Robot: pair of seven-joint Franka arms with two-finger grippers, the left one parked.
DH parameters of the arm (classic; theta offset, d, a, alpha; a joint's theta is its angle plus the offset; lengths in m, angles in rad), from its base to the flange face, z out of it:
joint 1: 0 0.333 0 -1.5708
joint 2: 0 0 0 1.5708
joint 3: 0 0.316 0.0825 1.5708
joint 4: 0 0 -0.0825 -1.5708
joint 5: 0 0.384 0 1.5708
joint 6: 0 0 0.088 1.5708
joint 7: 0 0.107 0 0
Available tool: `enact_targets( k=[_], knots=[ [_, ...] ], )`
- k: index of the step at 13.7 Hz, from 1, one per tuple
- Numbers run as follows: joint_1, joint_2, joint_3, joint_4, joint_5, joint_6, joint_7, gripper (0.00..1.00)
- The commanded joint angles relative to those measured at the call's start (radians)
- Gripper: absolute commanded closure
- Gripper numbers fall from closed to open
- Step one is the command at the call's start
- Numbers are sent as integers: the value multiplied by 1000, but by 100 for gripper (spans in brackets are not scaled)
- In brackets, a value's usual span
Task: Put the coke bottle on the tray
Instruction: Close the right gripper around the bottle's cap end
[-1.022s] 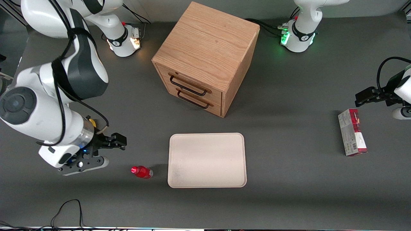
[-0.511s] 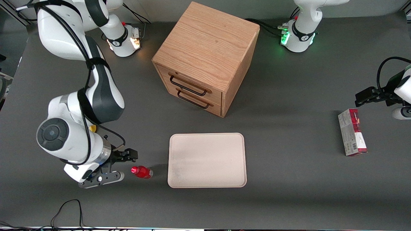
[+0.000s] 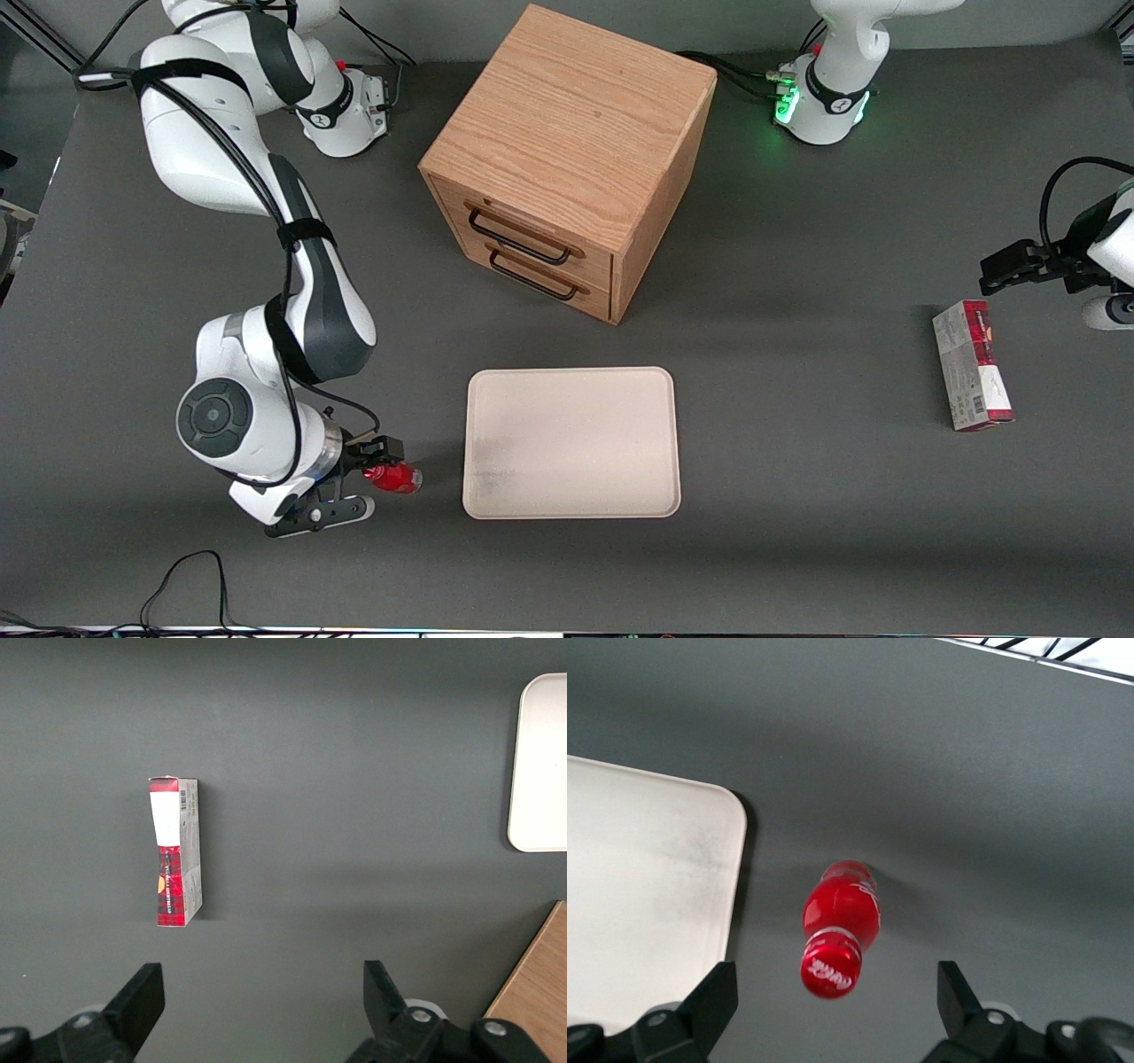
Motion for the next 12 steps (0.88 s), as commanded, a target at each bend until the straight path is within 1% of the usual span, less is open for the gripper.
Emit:
enact_targets(
  k=[1,12],
  knots=[
    [-5,31,11,36,0,12,7,0],
    [-4,57,11,30,6,33,2,0]
  ],
)
